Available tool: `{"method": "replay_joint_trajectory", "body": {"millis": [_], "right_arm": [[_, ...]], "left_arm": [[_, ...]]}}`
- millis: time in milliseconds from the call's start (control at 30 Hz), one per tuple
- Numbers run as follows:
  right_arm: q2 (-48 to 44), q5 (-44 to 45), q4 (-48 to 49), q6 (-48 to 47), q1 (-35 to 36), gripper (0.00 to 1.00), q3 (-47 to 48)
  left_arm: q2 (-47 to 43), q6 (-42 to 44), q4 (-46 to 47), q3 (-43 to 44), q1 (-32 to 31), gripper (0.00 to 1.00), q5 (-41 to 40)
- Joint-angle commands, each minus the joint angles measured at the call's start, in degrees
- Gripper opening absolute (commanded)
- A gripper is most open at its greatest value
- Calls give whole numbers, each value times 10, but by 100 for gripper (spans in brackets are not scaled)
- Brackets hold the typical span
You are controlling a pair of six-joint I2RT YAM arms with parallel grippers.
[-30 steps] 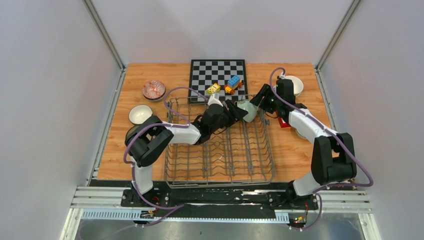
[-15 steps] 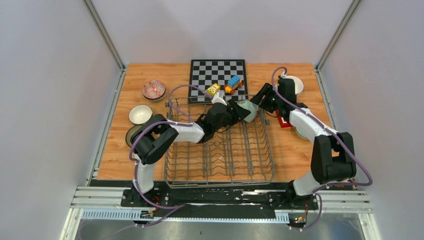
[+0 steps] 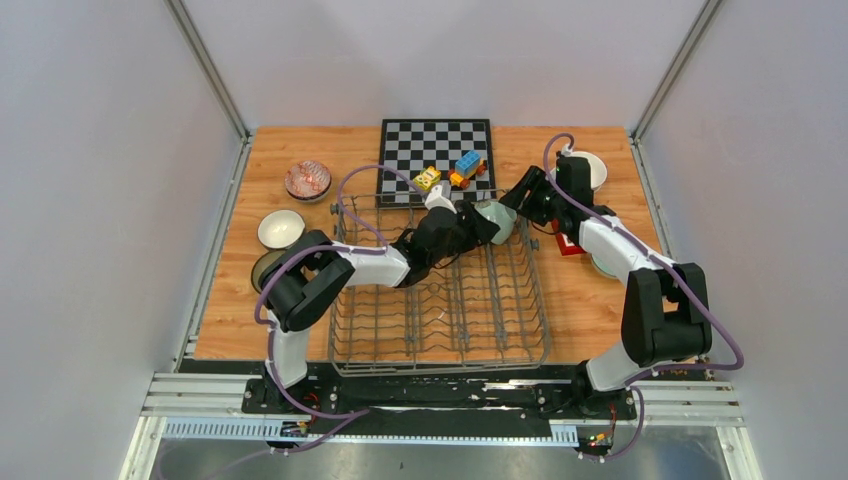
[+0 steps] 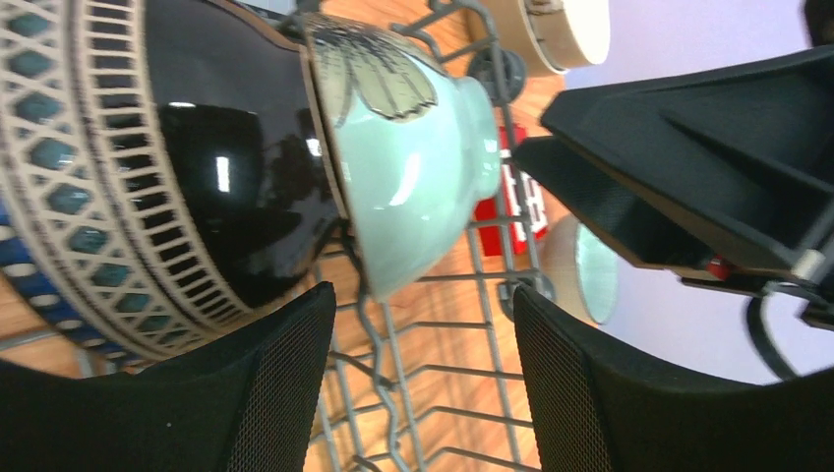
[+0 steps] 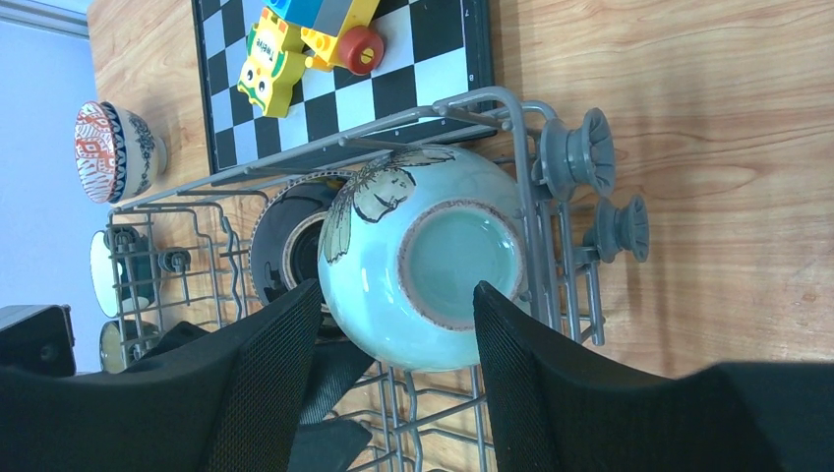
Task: Unload the bowls from the dish rack
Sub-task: Pick up the bowl from the dish rack.
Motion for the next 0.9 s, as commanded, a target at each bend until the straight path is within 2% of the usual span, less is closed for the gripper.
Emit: {"method": "replay_joint_trajectory", "body": {"millis": [0, 200, 333, 867], "right_arm": [[3, -9, 8, 2, -10, 62, 0], [3, -13, 6, 2, -10, 63, 3], [3, -12, 5, 1, -12, 63, 2], [10, -14, 4, 2, -18, 62, -2]], "left_arm": [[-23, 58, -43, -1, -14, 70, -75], [-3, 77, 13, 0, -21, 70, -89], [6, 91, 51, 4, -21, 67, -80], [37, 101, 91, 23, -21, 54, -31]]}}
